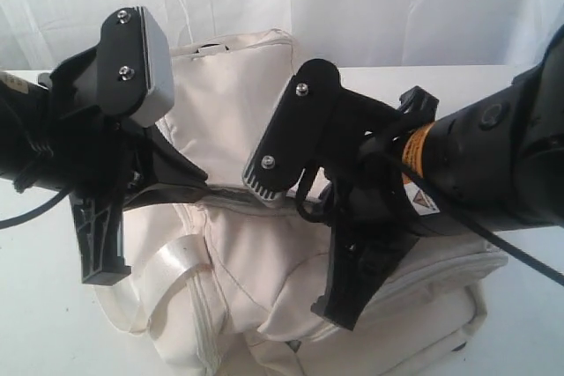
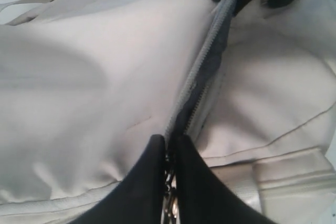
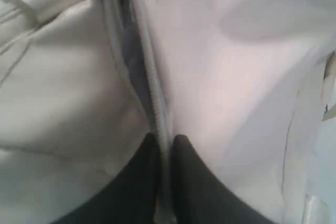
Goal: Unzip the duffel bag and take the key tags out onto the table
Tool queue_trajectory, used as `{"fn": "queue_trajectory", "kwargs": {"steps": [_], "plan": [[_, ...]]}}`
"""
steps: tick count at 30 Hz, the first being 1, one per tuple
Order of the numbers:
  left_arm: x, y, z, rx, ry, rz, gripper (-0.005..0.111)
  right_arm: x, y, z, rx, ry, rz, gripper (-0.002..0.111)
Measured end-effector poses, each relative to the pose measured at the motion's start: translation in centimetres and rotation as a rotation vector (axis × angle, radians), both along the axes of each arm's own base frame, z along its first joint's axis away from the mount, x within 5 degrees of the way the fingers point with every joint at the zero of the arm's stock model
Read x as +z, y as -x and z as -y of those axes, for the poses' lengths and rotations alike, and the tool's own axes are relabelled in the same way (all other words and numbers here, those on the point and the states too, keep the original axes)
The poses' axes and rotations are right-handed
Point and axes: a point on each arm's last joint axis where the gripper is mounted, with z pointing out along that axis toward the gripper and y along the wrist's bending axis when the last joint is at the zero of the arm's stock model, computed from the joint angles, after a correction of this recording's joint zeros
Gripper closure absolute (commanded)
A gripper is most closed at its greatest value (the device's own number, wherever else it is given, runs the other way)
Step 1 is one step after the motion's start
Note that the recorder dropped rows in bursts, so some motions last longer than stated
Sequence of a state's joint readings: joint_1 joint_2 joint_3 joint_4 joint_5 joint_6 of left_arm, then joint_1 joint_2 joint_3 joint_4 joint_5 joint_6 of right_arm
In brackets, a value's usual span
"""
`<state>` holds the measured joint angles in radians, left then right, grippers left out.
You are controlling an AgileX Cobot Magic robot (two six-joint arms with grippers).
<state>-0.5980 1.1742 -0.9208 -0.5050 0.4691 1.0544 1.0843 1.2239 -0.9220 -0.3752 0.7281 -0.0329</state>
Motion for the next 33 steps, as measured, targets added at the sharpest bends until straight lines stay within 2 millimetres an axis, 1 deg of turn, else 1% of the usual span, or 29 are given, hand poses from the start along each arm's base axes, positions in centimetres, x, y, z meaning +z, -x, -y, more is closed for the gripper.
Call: {"fn": "queue_trajectory", "kwargs": {"steps": [3, 4, 5, 7, 12, 16, 18, 24, 26, 29, 30, 32, 33], "plan": [[0.6, 0.3, -0.6, -0.009, -0.024, 0.029, 0.107, 0.1, -0.1, 0.5, -0.005, 0.021, 0.003, 0.061], [0.6, 0.3, -0.8, -0.011, -0.035, 0.036, 0.107, 0.0, -0.1, 0.8, -0.003, 0.043, 0.006, 0.056], [0.7, 0.5, -1.0, -0.017, -0.043, 0.044, 0.107, 0.0, -0.1, 1.0, 0.001, 0.052, 0.008, 0.052], [0.9, 0.6, -1.1, -0.021, -0.048, 0.052, 0.107, 0.3, -0.1, 1.1, 0.019, 0.045, 0.024, 0.049], [1.1, 0.8, -1.2, -0.025, -0.033, 0.05, 0.107, 1.3, 0.9, 0.8, 0.098, -0.079, -0.003, 0.049], [1.2, 0.9, -1.0, -0.045, -0.008, 0.047, 0.107, 1.4, 2.0, 0.2, 0.198, -0.127, -0.076, 0.049], [1.2, 0.9, -1.0, -0.051, -0.005, 0.047, 0.107, 1.3, 2.2, -0.1, 0.228, -0.144, -0.083, 0.049], [1.1, 1.0, -0.9, -0.056, -0.003, 0.043, 0.107, 1.6, 1.4, -1.6, 0.267, -0.241, 0.005, 0.044], [1.1, 1.0, -0.9, -0.058, -0.003, 0.042, 0.107, 1.3, 1.0, -2.3, 0.269, -0.263, 0.03, 0.043], [1.1, 1.0, -1.0, -0.057, -0.004, 0.044, 0.107, 0.0, 0.3, -3.5, 0.273, -0.248, 0.03, 0.044], [1.1, 1.0, -1.0, -0.058, -0.005, 0.042, 0.107, -0.4, 0.1, -3.8, 0.271, -0.239, 0.023, 0.045], [1.1, 1.0, -0.9, -0.058, -0.003, 0.041, 0.107, -1.7, -0.3, -4.6, 0.272, -0.205, 0.002, 0.054], [1.1, 1.0, -0.9, -0.059, -0.004, 0.039, 0.106, -2.2, -0.5, -4.8, 0.271, -0.193, -0.007, 0.063]]}}
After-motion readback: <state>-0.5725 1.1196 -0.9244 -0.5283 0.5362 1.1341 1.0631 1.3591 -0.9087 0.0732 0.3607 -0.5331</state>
